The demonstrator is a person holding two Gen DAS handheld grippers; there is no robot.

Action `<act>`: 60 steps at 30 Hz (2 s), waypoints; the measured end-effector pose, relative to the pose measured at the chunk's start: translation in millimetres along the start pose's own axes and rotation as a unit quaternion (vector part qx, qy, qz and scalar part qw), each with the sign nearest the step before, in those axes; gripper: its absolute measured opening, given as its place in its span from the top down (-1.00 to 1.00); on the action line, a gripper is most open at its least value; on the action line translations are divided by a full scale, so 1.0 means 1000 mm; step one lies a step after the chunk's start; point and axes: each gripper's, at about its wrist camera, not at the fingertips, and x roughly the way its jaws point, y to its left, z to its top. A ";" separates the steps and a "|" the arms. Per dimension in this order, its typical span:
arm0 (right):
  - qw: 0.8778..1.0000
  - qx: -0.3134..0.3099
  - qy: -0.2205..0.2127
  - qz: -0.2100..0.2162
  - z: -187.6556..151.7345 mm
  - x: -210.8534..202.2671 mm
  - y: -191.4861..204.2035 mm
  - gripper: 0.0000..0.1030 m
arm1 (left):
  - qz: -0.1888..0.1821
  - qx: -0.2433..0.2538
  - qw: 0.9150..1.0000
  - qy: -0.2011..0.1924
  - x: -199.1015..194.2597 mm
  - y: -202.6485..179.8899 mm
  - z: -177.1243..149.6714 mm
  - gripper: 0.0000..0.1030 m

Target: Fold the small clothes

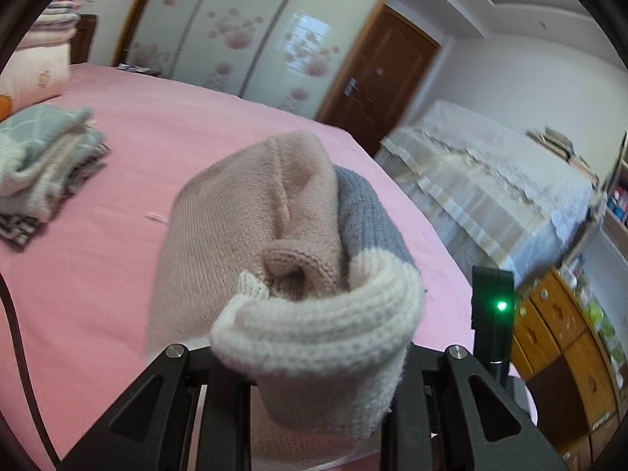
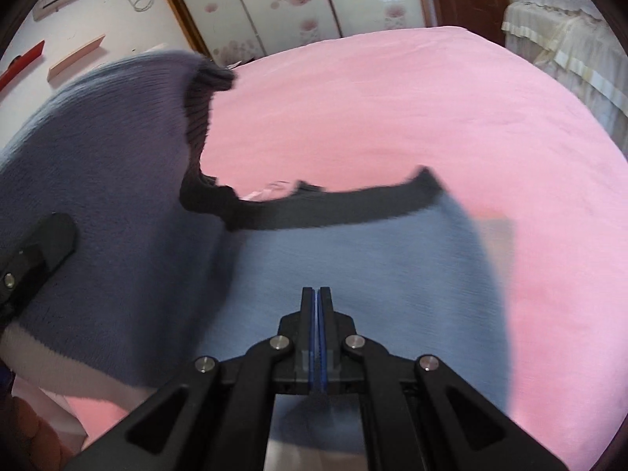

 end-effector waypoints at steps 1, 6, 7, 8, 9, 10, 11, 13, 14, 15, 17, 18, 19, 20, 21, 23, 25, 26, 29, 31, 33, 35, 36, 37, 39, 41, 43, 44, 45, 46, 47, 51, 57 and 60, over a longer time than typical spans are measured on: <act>1.000 0.001 0.003 -0.004 -0.003 -0.002 -0.007 0.98 | -0.003 0.006 1.000 0.009 0.007 -0.007 -0.005 0.58; 1.000 0.017 0.011 -0.015 -0.019 -0.015 -0.042 0.98 | -0.002 0.040 0.997 0.059 0.044 -0.035 -0.034 0.58; 1.000 0.020 0.013 -0.015 -0.022 -0.017 -0.047 0.98 | 0.002 0.048 0.996 0.072 0.052 -0.039 -0.040 0.58; 1.000 0.022 0.014 -0.016 -0.025 -0.019 -0.050 0.98 | 0.005 0.053 0.995 0.084 0.058 -0.042 -0.047 0.58; 0.999 0.024 0.015 -0.014 -0.028 -0.021 -0.054 0.97 | 0.007 0.058 0.994 0.092 0.063 -0.045 -0.053 0.58; 0.999 0.028 0.016 -0.012 -0.030 -0.024 -0.058 0.97 | 0.011 0.064 0.993 0.096 0.066 -0.046 -0.056 0.58; 0.999 0.030 0.016 -0.008 -0.032 -0.026 -0.061 0.97 | 0.017 0.074 0.992 0.099 0.068 -0.048 -0.060 0.58; 0.999 0.034 0.016 -0.007 -0.033 -0.031 -0.064 0.97 | 0.026 0.090 0.991 0.098 0.070 -0.052 -0.066 0.57; 0.999 0.036 0.015 -0.005 -0.033 -0.033 -0.066 0.97 | 0.026 0.094 0.990 0.098 0.069 -0.053 -0.067 0.57; 0.999 0.039 0.015 -0.002 -0.032 -0.035 -0.068 0.97 | 0.027 0.096 0.990 0.098 0.069 -0.054 -0.068 0.56; 0.999 0.048 0.017 0.005 -0.029 -0.041 -0.070 0.97 | 0.031 0.098 0.990 0.099 0.071 -0.055 -0.068 0.55; 0.999 0.050 0.017 0.009 -0.026 -0.042 -0.071 0.97 | 0.033 0.097 0.990 0.098 0.071 -0.056 -0.068 0.55; 0.999 0.051 0.015 0.010 -0.024 -0.046 -0.075 0.97 | 0.035 0.096 0.990 0.097 0.070 -0.057 -0.068 0.55; 0.999 0.050 0.011 0.009 -0.022 -0.050 -0.076 0.97 | 0.036 0.094 0.990 0.095 0.073 -0.061 -0.067 0.55; 0.999 0.049 0.009 0.009 -0.021 -0.053 -0.078 0.97 | 0.036 0.093 0.991 0.094 0.072 -0.062 -0.065 0.55; 0.999 0.048 0.006 0.008 -0.017 -0.058 -0.079 0.97 | 0.033 0.086 0.992 0.089 0.071 -0.066 -0.063 0.55; 0.999 0.046 0.003 0.007 -0.017 -0.061 -0.081 0.97 | 0.032 0.087 0.992 0.089 0.073 -0.069 -0.064 0.55; 0.999 0.045 0.003 0.006 -0.017 -0.062 -0.081 0.97 | 0.034 0.091 0.991 0.089 0.073 -0.070 -0.065 0.55; 0.999 0.045 0.006 0.005 -0.019 -0.060 -0.082 0.97 | 0.039 0.106 0.990 0.087 0.073 -0.076 -0.071 0.55; 0.999 0.046 0.008 0.003 -0.019 -0.058 -0.081 0.97 | 0.043 0.115 0.989 0.087 0.072 -0.079 -0.074 0.55; 0.999 0.049 0.008 0.004 -0.021 -0.057 -0.082 0.97 | 0.039 0.122 0.988 0.082 0.069 -0.083 -0.075 0.55; 0.999 0.051 0.009 0.005 -0.022 -0.057 -0.084 0.97 | 0.047 0.139 0.986 0.081 0.069 -0.086 -0.079 0.55; 0.999 0.052 0.010 0.006 -0.023 -0.056 -0.084 0.97 | 0.052 0.146 0.984 0.082 0.071 -0.088 -0.080 0.54; 0.999 0.052 0.011 0.005 -0.023 -0.055 -0.085 0.97 | 0.058 0.157 0.982 0.086 0.073 -0.089 -0.083 0.53; 0.998 0.053 0.014 0.005 -0.024 -0.054 -0.086 0.97 | 0.066 0.178 0.978 0.087 0.074 -0.094 -0.088 0.35; 0.998 0.053 0.016 0.006 -0.024 -0.054 -0.086 0.97 | 0.053 0.192 0.976 0.089 0.072 -0.100 -0.092 -0.04; 0.999 0.051 0.016 0.007 -0.024 -0.054 -0.085 0.97 | 0.042 0.203 0.974 0.091 0.068 -0.107 -0.096 -0.38; 0.999 0.050 0.017 0.006 -0.024 -0.055 -0.085 0.97 | 0.038 0.212 0.972 0.092 0.065 -0.110 -0.098 -0.44; 0.999 0.050 0.017 0.006 -0.024 -0.056 -0.086 0.97 | 0.034 0.220 0.970 0.094 0.063 -0.113 -0.100 -0.55; 0.999 0.050 0.016 0.006 -0.024 -0.057 -0.086 0.97 | 0.030 0.228 0.969 0.096 0.058 -0.115 -0.102 -0.60; 0.999 0.049 0.016 0.005 -0.024 -0.058 -0.086 0.97 | 0.024 0.234 0.967 0.099 0.054 -0.115 -0.104 -0.61; 0.999 0.049 0.016 0.004 -0.024 -0.061 -0.086 0.97 | -0.002 0.234 0.965 0.121 0.039 -0.114 -0.100 -0.63; 0.999 0.045 0.018 0.003 -0.026 -0.063 -0.081 0.97 | -0.019 0.167 0.975 0.147 0.007 -0.090 -0.070 -0.64; 0.999 0.040 0.018 0.000 -0.026 -0.066 -0.076 0.97 | -0.009 0.128 0.981 0.147 -0.003 -0.070 -0.050 -0.64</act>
